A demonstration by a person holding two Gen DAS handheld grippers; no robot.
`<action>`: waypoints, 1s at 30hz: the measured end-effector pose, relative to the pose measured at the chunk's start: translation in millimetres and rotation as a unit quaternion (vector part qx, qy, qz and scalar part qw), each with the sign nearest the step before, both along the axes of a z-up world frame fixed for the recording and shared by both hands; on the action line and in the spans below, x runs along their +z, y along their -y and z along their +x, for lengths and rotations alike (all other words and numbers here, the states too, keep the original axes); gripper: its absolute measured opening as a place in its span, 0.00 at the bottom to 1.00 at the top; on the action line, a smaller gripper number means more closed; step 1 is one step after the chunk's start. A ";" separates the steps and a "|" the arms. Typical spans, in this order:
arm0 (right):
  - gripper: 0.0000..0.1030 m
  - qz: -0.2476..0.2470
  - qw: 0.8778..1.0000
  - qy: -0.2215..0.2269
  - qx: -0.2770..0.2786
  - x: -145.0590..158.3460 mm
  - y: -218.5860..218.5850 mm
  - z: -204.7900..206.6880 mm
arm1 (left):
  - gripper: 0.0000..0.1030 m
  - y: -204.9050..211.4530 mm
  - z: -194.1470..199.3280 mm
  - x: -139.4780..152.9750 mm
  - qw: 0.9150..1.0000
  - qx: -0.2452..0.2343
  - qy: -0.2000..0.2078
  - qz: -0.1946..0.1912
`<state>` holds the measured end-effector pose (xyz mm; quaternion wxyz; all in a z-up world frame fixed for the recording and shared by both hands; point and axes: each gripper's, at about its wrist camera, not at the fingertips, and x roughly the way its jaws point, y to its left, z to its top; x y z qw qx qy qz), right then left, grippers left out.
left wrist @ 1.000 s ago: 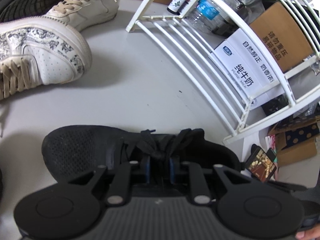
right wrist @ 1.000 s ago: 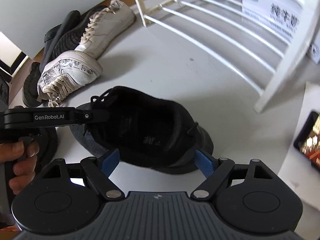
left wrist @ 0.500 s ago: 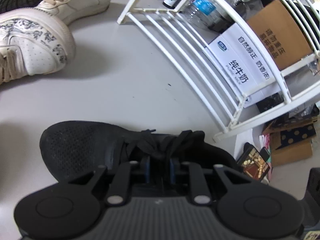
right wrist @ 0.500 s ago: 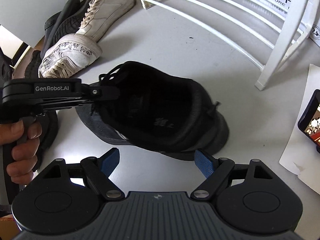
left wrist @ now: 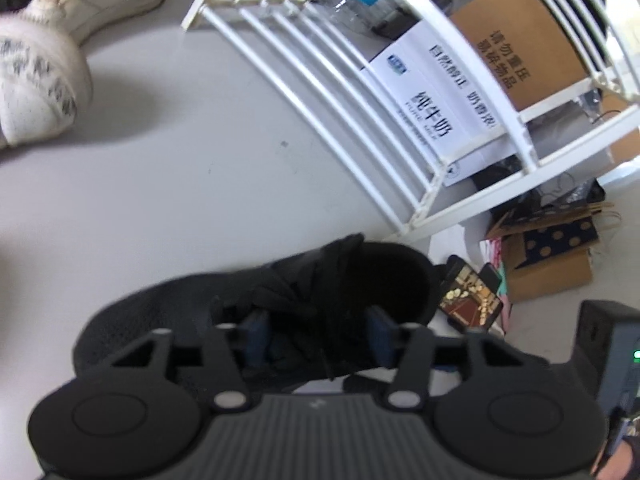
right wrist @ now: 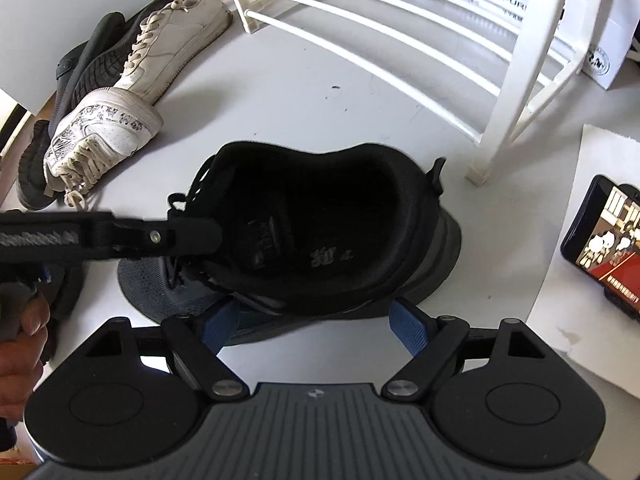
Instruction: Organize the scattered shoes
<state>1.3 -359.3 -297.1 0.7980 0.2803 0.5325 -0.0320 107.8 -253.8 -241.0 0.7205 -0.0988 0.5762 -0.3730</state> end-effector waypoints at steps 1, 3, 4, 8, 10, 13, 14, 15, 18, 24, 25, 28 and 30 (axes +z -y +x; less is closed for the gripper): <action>0.84 0.004 1.000 -0.001 0.001 0.2 -1.2 -0.1 | 0.69 -2.0 0.3 3.0 1.000 0.000 0.004 0.001; 0.84 0.014 1.000 -0.002 0.003 0.5 -3.9 0.0 | 0.71 -12.6 2.1 12.4 1.000 0.006 0.015 0.005; 0.84 0.017 1.000 -0.001 0.004 1.3 -5.3 0.3 | 0.71 -18.8 2.6 16.7 1.000 0.008 0.019 0.010; 0.84 0.025 1.000 -0.003 0.000 3.8 -13.6 4.7 | 0.72 -46.1 -1.8 29.8 0.998 0.002 0.033 0.048; 0.84 0.028 1.000 -0.007 -0.004 4.2 -16.3 6.5 | 0.73 -61.0 -6.1 37.0 0.997 0.004 0.036 0.065; 0.84 0.031 0.999 -0.012 -0.014 4.5 -17.5 7.1 | 0.77 -81.1 -13.9 47.1 0.995 0.011 0.049 0.084; 0.84 0.032 0.999 -0.014 -0.021 4.6 -17.5 7.7 | 0.78 -87.3 -16.6 49.7 0.994 0.012 0.053 0.090; 0.85 0.034 0.999 -0.016 -0.028 4.7 -17.6 8.3 | 0.79 -93.7 -19.1 51.7 0.994 0.011 0.057 0.096; 0.87 0.047 0.997 -0.018 -0.053 2.6 -16.0 11.7 | 0.81 -114.0 -24.7 55.3 0.992 0.014 0.063 0.109; 0.87 0.030 0.998 -0.014 -0.062 1.0 -18.4 18.1 | 0.81 -151.6 -26.9 47.0 0.991 0.056 0.066 0.100; 0.86 0.028 0.998 -0.013 -0.063 0.2 -18.7 19.3 | 0.81 -157.1 -27.7 45.0 0.992 0.066 0.057 0.093; 0.78 0.027 0.997 -0.006 -0.065 -2.4 -18.3 22.5 | 0.81 -175.3 -35.0 39.6 0.992 0.095 0.027 0.072; 0.76 0.026 0.998 0.001 -0.063 -3.2 -16.6 23.8 | 0.81 -181.9 -40.8 38.7 0.993 0.094 0.024 0.071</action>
